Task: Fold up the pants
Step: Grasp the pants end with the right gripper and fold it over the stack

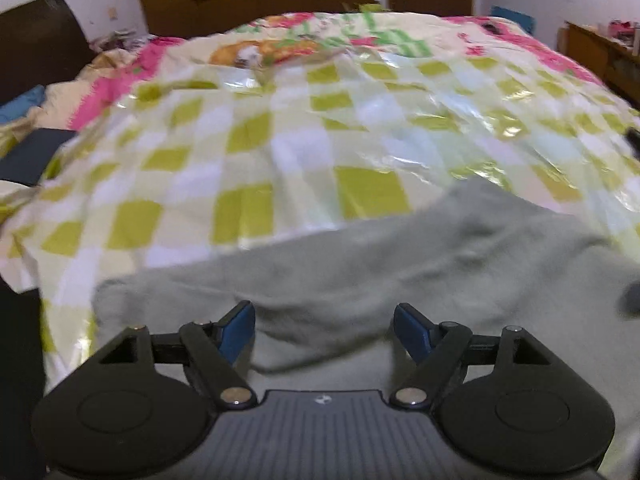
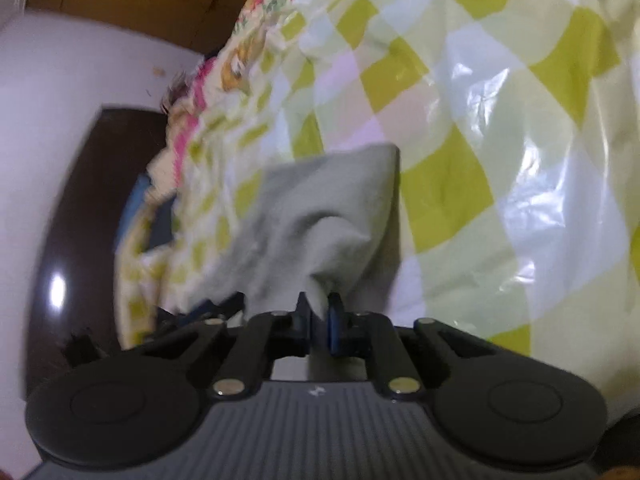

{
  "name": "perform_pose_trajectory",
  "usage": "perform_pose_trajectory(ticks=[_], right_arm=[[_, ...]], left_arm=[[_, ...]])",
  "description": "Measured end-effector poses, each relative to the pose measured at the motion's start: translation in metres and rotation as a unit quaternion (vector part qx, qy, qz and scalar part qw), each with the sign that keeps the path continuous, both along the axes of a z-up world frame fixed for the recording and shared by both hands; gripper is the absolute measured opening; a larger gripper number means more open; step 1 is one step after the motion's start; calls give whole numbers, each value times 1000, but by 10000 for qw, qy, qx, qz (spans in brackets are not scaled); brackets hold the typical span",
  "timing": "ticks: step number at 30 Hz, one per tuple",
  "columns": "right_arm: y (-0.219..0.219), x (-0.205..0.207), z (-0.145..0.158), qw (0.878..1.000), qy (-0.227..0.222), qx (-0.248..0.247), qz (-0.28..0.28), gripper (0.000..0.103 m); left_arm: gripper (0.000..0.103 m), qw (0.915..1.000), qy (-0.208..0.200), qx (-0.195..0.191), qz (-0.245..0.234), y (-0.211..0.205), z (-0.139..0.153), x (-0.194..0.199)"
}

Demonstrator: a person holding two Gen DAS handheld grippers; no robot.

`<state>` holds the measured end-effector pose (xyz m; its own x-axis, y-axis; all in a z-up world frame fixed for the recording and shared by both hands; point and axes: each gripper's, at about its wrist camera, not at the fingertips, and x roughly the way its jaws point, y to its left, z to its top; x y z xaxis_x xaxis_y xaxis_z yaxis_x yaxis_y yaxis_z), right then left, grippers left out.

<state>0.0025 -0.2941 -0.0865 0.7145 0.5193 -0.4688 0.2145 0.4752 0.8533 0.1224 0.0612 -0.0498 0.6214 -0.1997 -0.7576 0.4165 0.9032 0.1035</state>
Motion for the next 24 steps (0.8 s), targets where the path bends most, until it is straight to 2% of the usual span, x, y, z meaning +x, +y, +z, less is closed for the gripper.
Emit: perform_pose_trajectory(ticks=[2, 3, 5, 9, 10, 11, 12, 13, 14, 19, 21, 24], right_arm=[[-15, 1, 7, 9994, -211, 179, -208, 7], [-22, 3, 7, 9990, -263, 221, -280, 7], [-30, 4, 7, 9992, -232, -56, -316, 7], [-28, 0, -1, 9999, 6, -87, -101, 15], [-24, -1, -2, 9999, 73, -121, -33, 26], [-20, -4, -5, 9998, 151, -140, 35, 42], [-19, -6, -8, 9996, 234, -151, 57, 48], [-17, -10, -11, 9995, 284, -157, 66, 50], [-18, -13, -13, 9994, 301, -155, 87, 47], [-17, -9, -16, 9994, 319, -60, 155, 49], [-12, -2, -17, 9989, 354, -179, 254, 47], [-19, -11, -11, 9991, 348, -165, 194, 47]], left_arm=[[97, 9986, 139, 387, 329, 2, -19, 14], [96, 9983, 255, 256, 461, 6, -23, 16], [96, 9977, 366, 36, 563, 7, -16, 15], [96, 9993, 122, -74, 347, 1, 0, -4], [96, 9995, 111, -48, 285, -1, 0, -6], [96, 9996, 129, 7, 233, -3, -1, -8], [96, 9997, 158, 35, 172, -4, -3, -11], [96, 9997, 181, 22, 137, -4, -4, -14], [96, 9997, 211, -7, 113, -4, -4, -18], [96, 9989, 399, -252, -26, -2, -2, -28], [96, 9983, 447, -369, -15, 3, 1, -32], [96, 9978, 521, -414, 49, 12, 3, -32]])
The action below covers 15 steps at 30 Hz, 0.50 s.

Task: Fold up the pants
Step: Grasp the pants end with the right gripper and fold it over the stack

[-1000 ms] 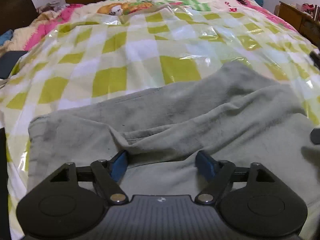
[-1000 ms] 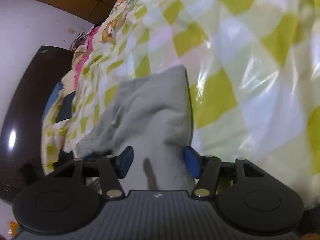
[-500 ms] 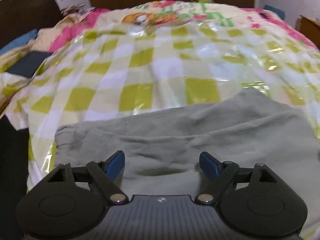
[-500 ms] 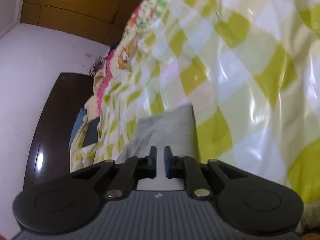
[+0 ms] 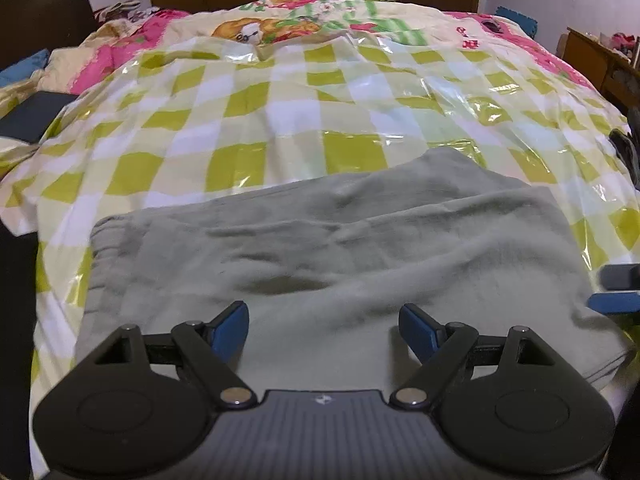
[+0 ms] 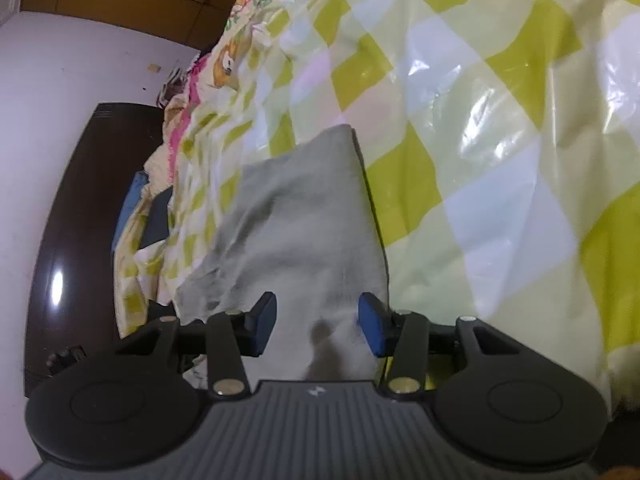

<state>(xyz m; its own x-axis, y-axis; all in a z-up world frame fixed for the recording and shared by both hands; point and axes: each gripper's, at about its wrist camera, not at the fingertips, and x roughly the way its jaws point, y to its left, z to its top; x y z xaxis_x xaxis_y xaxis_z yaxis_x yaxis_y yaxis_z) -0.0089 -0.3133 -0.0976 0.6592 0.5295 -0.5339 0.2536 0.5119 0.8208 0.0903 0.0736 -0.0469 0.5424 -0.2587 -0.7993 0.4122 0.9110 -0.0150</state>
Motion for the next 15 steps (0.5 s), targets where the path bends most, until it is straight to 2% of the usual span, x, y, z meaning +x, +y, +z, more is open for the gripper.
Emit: perform_pose_trajectory(ticks=[3, 7, 13, 15], right_arm=[[-14, -11, 10, 9995, 31, -207, -228, 49], [-11, -7, 0, 9991, 272, -301, -83, 48], [7, 21, -19, 9991, 24, 412, -11, 49], [14, 29, -21, 9986, 54, 519, 26, 45]], left_arm=[[96, 9994, 270, -186, 84, 3, -10, 5], [96, 9995, 255, -198, -26, -6, -12, 1], [96, 9995, 250, -94, -161, -10, -12, 1], [96, 9996, 258, -70, -113, -7, -12, 2]])
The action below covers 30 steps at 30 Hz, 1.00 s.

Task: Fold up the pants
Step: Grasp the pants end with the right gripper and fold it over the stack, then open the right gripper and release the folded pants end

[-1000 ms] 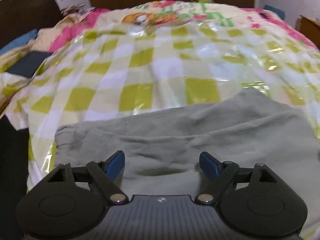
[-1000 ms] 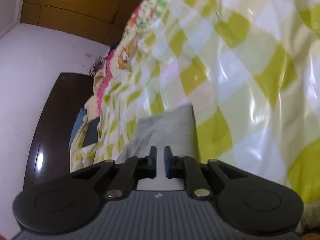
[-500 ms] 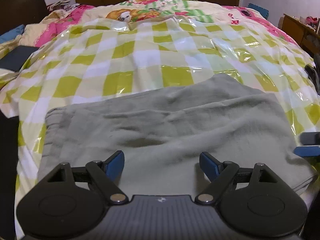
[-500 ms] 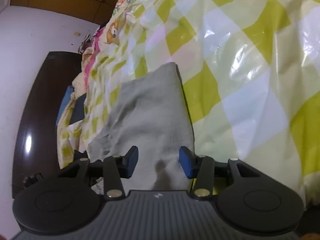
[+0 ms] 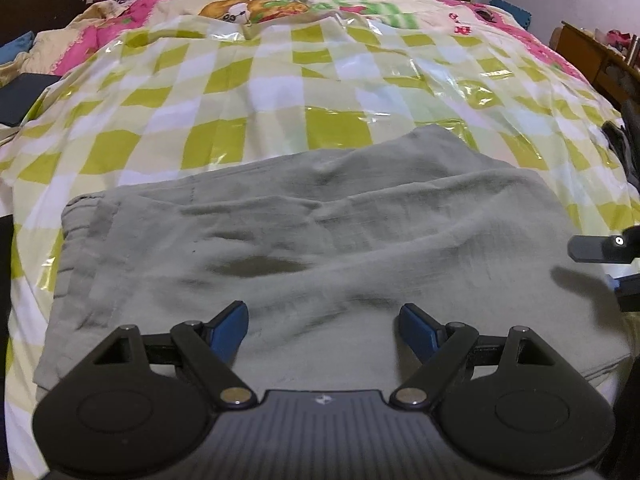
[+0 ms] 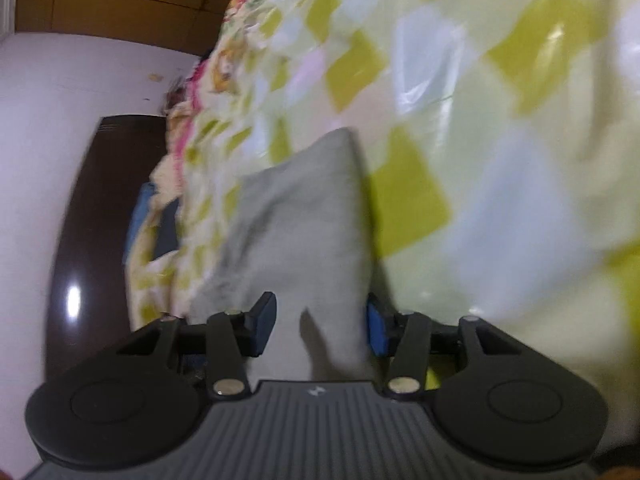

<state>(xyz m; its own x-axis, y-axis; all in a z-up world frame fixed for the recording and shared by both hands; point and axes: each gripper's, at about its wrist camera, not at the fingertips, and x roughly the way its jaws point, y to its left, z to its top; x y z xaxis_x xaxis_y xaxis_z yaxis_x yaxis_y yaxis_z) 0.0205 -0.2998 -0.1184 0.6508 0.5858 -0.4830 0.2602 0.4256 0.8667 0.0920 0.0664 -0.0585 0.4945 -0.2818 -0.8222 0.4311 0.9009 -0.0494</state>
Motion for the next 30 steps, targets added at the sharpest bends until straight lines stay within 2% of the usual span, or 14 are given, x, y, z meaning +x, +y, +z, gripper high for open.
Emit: perform_pose_trajectory(ticks=[2, 4, 6, 8, 10, 14, 19, 23, 25, 30], right_arm=[[-1, -4, 6, 9999, -59, 147, -13, 9], [1, -7, 16, 9990, -150, 397, -116, 9], [14, -2, 35, 9985, -392, 371, -18, 9], [37, 10, 57, 9966, -704, 356, 253, 9], [67, 26, 76, 9935, -931, 345, 564, 9], [133, 58, 95, 9860, -1161, 266, 1171, 9], [205, 90, 99, 9759, -1181, 18, 1835, 9], [257, 106, 89, 9664, -1020, -429, 2322, 9], [272, 115, 81, 9677, -941, -625, 2253, 9], [291, 130, 61, 9756, -746, -574, 1985, 9]], left_arm=[[96, 10000, -37, -12, 44, 5, 3, 0], [96, 9999, -89, 45, 69, 13, 4, -1], [96, 9998, -116, 157, 88, 21, 0, 1], [96, 9997, -60, 148, 166, 32, -6, 5], [96, 9997, 19, -47, 222, 41, -8, 8], [97, 9999, -76, -36, 66, 43, -9, 7], [97, 9993, -54, -234, 290, 83, 1, 0], [97, 9983, -34, -450, 373, 116, 7, -13], [97, 9982, -56, -485, 360, 123, 9, -19], [97, 9972, 6, -636, 402, 142, 12, -29]])
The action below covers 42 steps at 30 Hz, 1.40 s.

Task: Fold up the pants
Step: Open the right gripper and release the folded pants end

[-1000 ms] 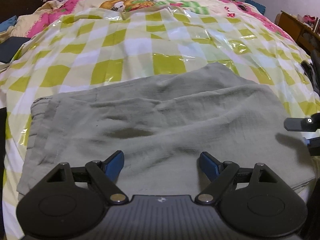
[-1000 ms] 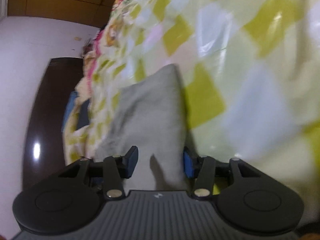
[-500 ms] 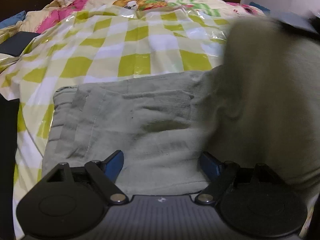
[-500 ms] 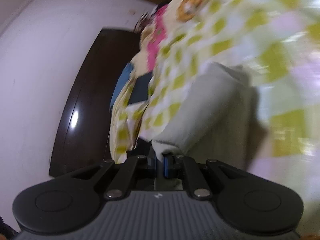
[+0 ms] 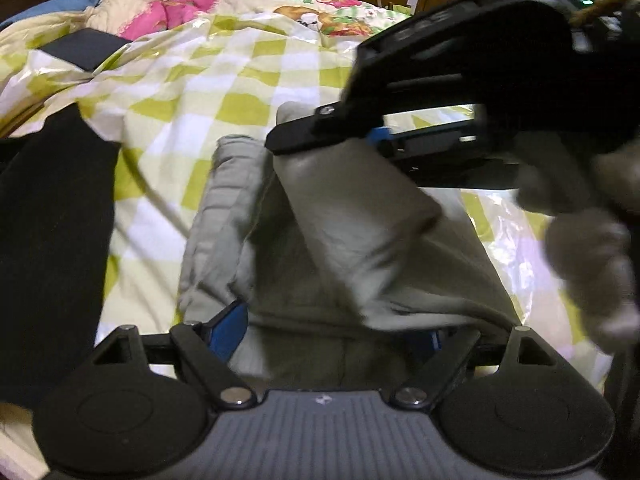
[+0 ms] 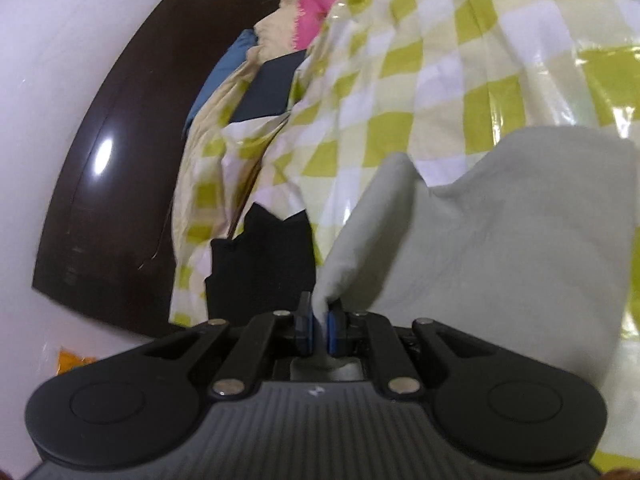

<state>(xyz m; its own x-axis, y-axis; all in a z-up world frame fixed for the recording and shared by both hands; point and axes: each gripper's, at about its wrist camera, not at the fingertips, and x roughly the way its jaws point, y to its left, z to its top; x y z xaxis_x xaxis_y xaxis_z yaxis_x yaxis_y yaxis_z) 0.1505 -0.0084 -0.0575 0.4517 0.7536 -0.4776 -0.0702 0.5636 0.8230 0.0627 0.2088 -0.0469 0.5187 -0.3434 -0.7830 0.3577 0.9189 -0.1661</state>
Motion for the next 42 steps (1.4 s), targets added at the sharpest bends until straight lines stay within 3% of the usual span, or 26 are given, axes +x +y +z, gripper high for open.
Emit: perform_pose_trajectory(ticks=[2, 5, 9, 11, 13, 16, 18, 22, 25, 29, 34, 39, 40, 42], right_arm=[[10, 3, -4, 9999, 80, 4, 114, 12], [22, 4, -9, 9984, 228, -364, 379, 16], [9, -5, 0, 9992, 240, -9, 312, 25], [2, -7, 13, 9993, 4, 227, 314, 37], [-6, -9, 29, 9992, -326, 37, 233, 46], [-12, -6, 39, 9962, -762, -300, 311, 46], [-14, 5, 30, 9974, -582, -323, 269, 46], [-20, 44, -14, 9994, 44, -332, 82, 45], [-22, 55, -30, 9975, 150, -688, 2, 39], [-33, 35, -11, 9989, -180, -419, 107, 41], [-50, 2, 8, 9983, -506, -256, 91, 43], [-36, 20, -26, 9954, 34, -939, 182, 41], [-35, 23, -31, 9943, 215, -1034, 176, 37], [-39, 15, -20, 9958, 46, -892, 191, 39]], left_arm=[[97, 10000, 27, -39, 2, 6, 2, -4], [97, 9999, -29, 121, 39, 17, 9, -12], [97, 9995, -151, 112, 243, 34, 25, -18], [97, 9987, -286, 65, 419, 39, 37, -18], [97, 9978, -372, -135, 534, 44, 49, -16], [98, 9955, -547, -524, 562, 40, 59, -8], [99, 9947, -679, -603, 482, 27, 56, 4], [99, 9978, -395, -251, 466, 7, 14, 44], [102, 9950, -3, 738, 670, 1, -21, 62], [102, 9949, 151, 433, 897, 19, -13, 63], [101, 9930, -428, 510, 980, 16, 11, 61], [103, 9895, -208, 1151, 847, 1, -19, 78], [103, 9892, -123, 1197, 837, 1, -24, 77], [103, 9910, -87, 1028, 853, 5, -18, 74]])
